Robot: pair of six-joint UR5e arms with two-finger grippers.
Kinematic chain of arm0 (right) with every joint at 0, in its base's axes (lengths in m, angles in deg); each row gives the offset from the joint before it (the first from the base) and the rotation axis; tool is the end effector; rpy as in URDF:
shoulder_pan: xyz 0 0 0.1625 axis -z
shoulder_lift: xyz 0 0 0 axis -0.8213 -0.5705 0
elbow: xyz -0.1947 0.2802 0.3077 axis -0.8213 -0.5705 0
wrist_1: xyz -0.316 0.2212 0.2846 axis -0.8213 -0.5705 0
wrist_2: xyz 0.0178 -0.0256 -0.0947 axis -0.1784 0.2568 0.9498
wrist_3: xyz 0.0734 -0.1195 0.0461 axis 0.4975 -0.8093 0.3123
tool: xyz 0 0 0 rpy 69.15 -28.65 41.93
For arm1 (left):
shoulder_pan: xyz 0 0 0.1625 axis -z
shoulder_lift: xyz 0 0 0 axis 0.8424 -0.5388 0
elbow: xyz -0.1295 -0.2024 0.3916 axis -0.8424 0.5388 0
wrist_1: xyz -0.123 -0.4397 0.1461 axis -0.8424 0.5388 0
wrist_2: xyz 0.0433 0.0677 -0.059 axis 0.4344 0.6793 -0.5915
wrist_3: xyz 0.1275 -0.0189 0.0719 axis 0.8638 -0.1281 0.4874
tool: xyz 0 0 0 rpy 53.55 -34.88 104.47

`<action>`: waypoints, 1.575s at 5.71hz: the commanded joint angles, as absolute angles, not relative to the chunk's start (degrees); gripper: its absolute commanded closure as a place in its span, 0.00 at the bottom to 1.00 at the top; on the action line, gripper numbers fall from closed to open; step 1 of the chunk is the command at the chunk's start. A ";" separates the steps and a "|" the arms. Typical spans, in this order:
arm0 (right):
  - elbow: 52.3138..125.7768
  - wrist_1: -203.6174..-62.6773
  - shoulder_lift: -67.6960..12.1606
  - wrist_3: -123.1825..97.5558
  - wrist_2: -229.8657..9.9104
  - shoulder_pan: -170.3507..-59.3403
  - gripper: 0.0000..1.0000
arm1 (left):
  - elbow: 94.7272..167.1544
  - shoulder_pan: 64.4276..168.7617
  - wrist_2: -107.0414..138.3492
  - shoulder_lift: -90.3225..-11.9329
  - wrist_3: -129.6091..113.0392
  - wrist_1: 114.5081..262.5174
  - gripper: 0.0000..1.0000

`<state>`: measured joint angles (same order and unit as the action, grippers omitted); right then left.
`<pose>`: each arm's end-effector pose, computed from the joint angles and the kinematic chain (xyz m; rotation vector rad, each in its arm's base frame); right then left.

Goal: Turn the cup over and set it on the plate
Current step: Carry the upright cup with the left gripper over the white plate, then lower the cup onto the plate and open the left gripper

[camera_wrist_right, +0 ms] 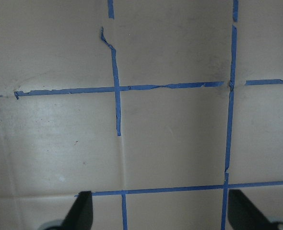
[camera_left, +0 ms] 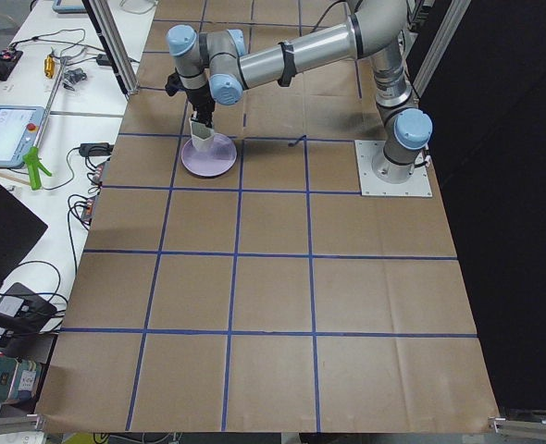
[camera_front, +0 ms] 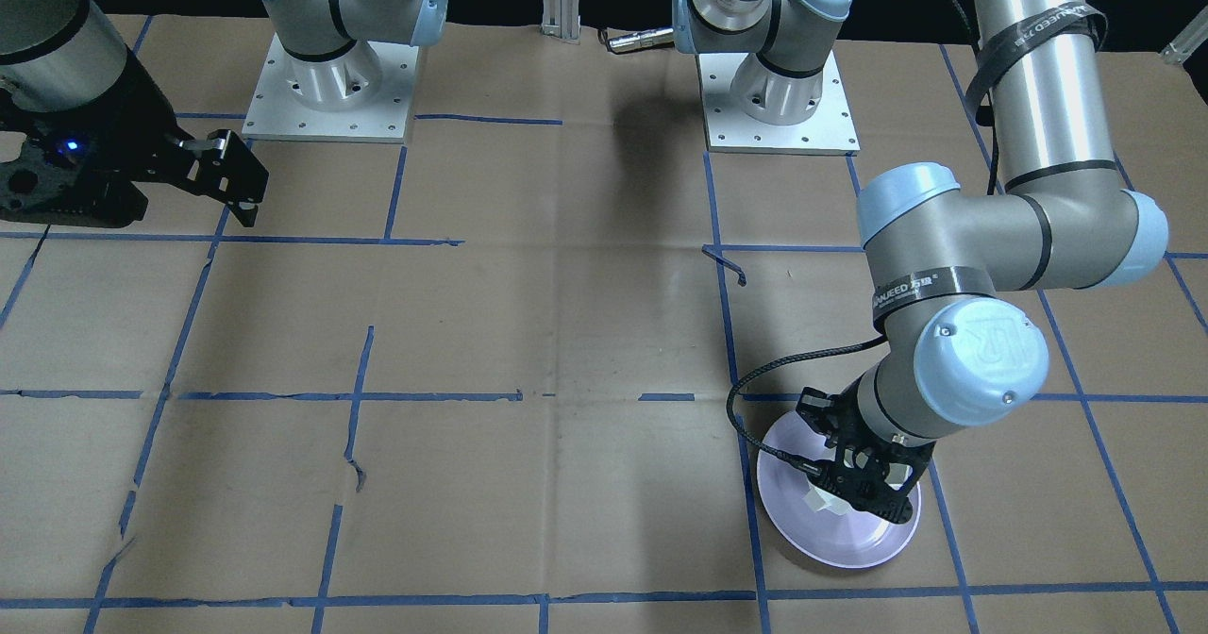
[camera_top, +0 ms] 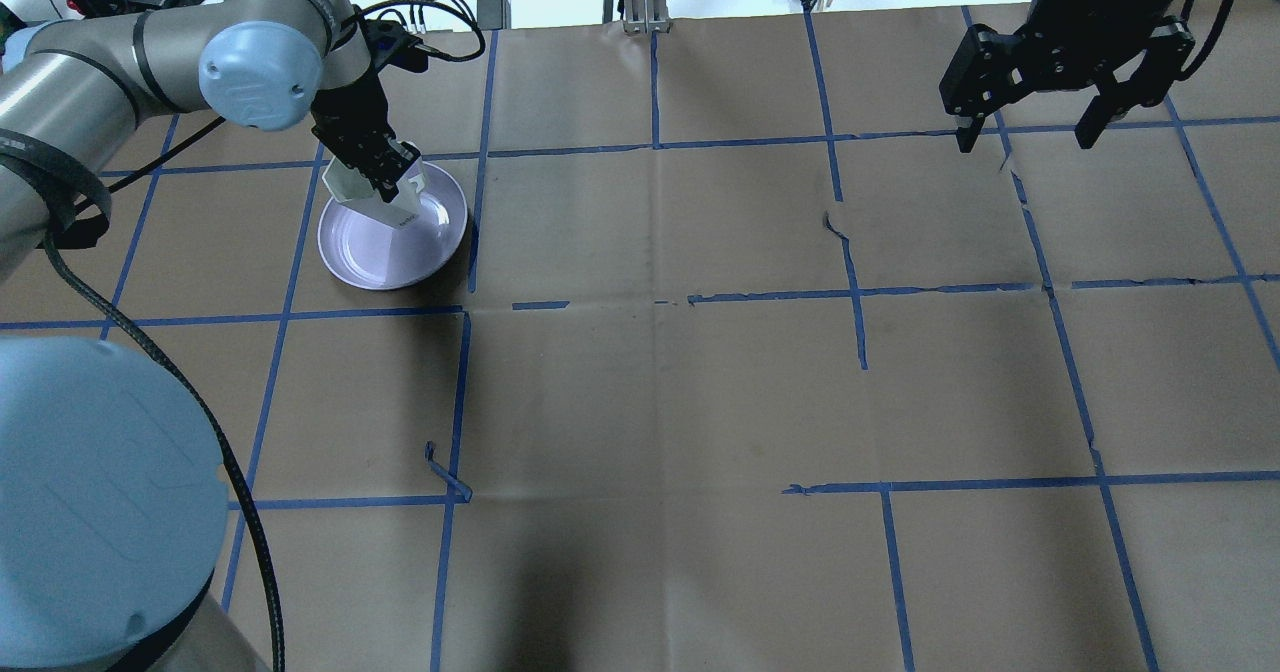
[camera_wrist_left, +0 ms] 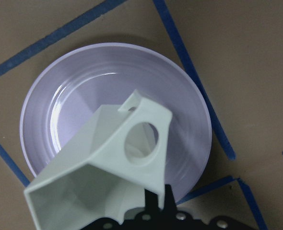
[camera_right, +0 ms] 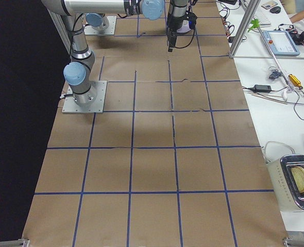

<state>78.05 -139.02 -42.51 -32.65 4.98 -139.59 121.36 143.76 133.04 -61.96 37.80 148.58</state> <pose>0.0699 -0.6005 0.4858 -0.0599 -3.1110 -0.1327 -0.0711 -0.7440 0.2280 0.7477 2.9844 0.2567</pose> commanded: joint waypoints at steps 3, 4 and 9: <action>78.05 -139.02 -42.51 -32.65 4.98 -139.59 0.00 | 123.03 144.06 133.96 -62.74 37.30 149.75 0.02; 78.05 -139.02 -42.51 -32.65 4.98 -139.59 0.00 | 122.85 144.58 133.78 -60.56 36.95 150.80 0.01; 78.05 -139.10 -42.51 -32.65 4.98 -139.59 0.00 | 122.06 144.76 129.22 -36.59 16.65 164.32 0.01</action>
